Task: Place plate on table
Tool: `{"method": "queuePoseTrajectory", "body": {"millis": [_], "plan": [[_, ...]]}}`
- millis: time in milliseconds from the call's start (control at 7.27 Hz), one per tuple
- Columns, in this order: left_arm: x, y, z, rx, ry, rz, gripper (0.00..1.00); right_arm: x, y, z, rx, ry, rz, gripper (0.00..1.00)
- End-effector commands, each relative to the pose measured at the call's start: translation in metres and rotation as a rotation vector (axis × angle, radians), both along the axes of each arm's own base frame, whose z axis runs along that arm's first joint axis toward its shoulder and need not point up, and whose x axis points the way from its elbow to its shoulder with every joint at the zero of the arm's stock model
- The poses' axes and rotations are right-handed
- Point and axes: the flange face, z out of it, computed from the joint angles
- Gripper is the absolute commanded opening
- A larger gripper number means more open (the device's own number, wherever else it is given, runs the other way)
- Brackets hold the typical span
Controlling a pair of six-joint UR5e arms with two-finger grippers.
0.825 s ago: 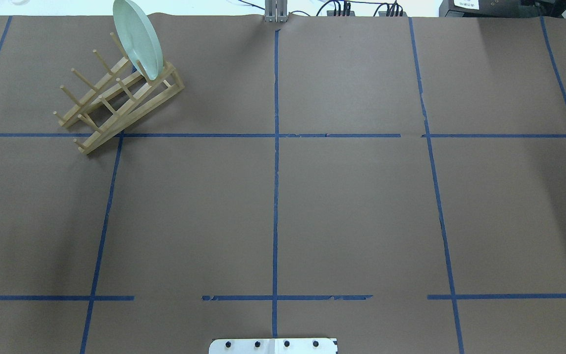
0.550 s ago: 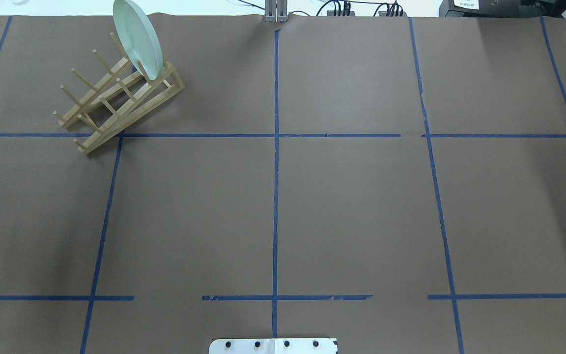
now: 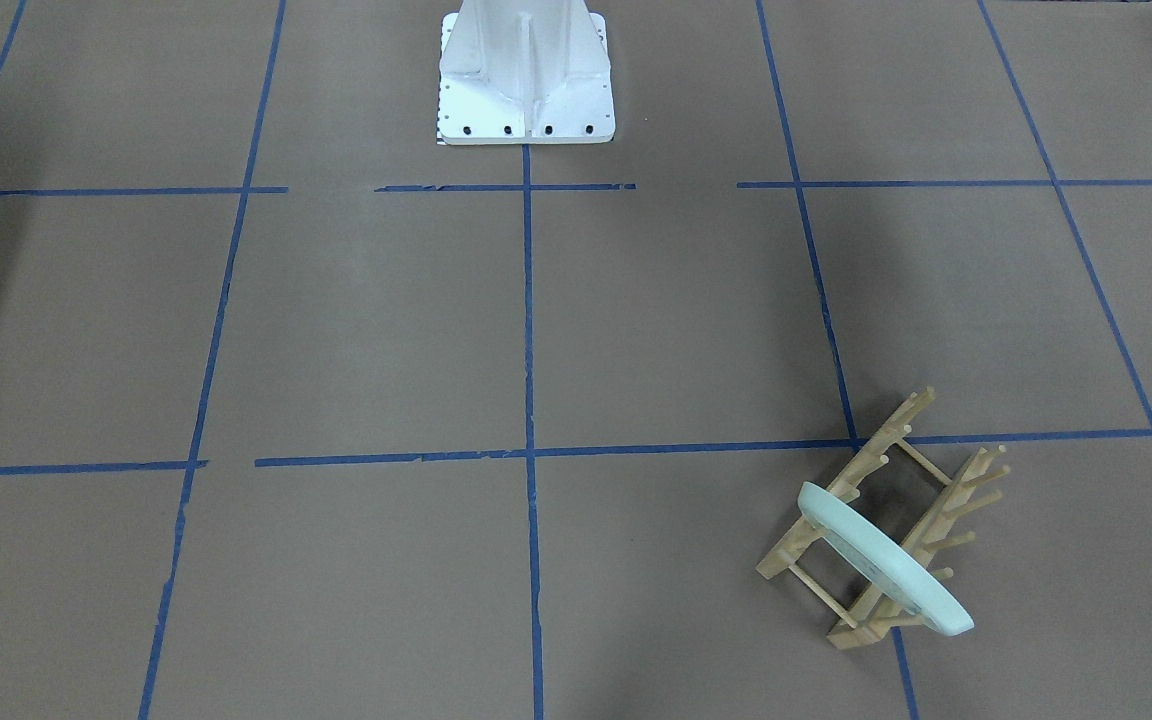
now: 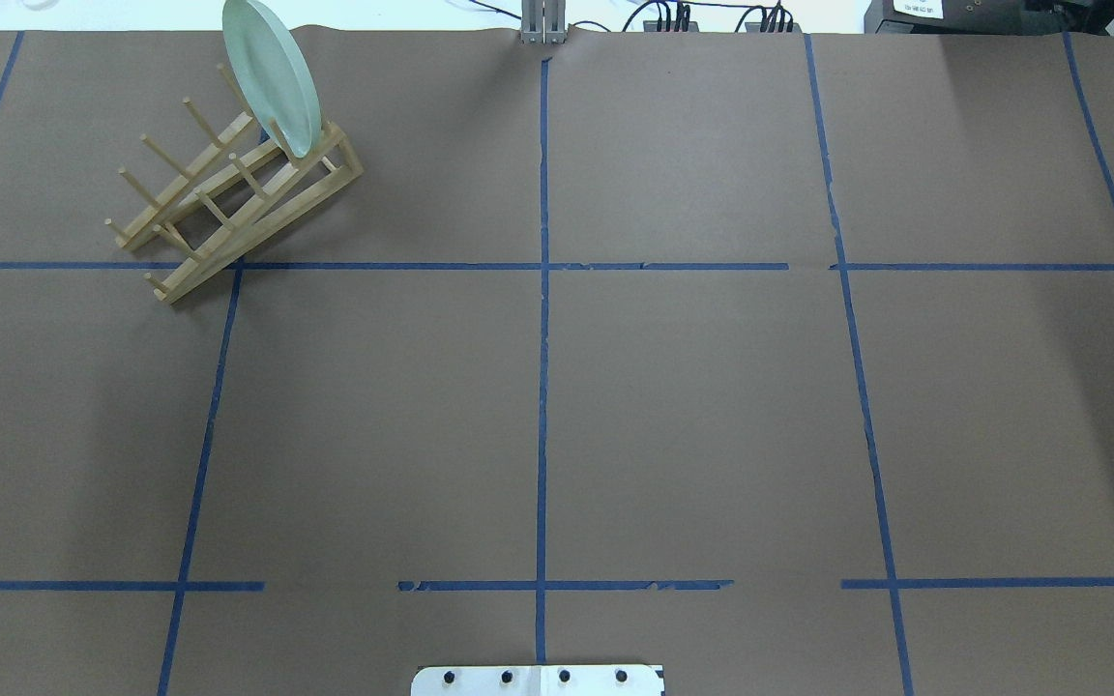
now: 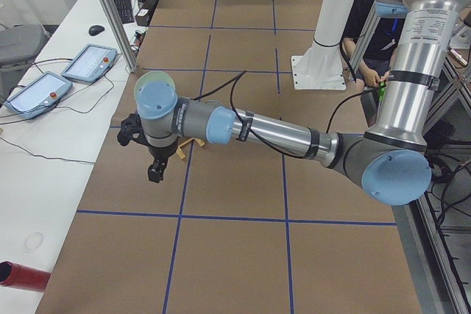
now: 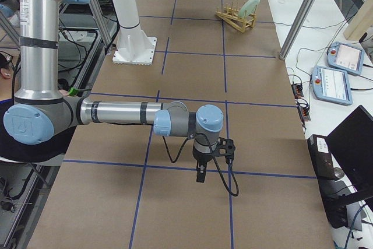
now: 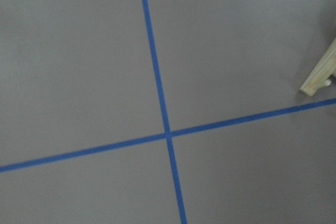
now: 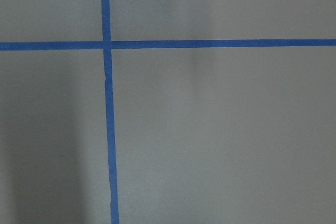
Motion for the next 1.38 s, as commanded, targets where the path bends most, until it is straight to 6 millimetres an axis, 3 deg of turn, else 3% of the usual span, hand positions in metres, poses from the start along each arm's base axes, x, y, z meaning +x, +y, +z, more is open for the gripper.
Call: {"method": "queuePoseTrajectory", "body": {"millis": [0, 138, 412, 550, 825, 962, 1238], "plan": [[0.045, -0.027, -0.089, 0.03, 0.14, -0.139, 1.0, 0.0, 0.0, 0.0, 0.0, 0.0, 0.0, 1.0], [0.066, -0.025, -0.112, 0.05, 0.251, -0.221, 1.0, 0.0, 0.0, 0.0, 0.0, 0.0, 0.0, 1.0], [0.127, -0.017, -0.126, -0.013, 0.45, -0.291, 1.0, 0.0, 0.0, 0.0, 0.0, 0.0, 0.0, 1.0], [0.178, -0.02, -0.148, -0.026, 0.507, -0.338, 1.0, 0.0, 0.0, 0.0, 0.0, 0.0, 0.0, 1.0], [0.273, -0.02, -0.173, -0.151, 0.665, -0.486, 1.0, 0.0, 0.0, 0.0, 0.0, 0.0, 0.0, 1.0], [0.298, -0.037, -0.183, -0.211, 0.722, -0.571, 1.0, 0.0, 0.0, 0.0, 0.001, 0.0, -0.001, 1.0], [0.32, -0.071, -0.182, -0.242, 0.697, -0.588, 1.0, 0.0, 0.0, 0.0, 0.001, 0.0, -0.001, 1.0]]}}
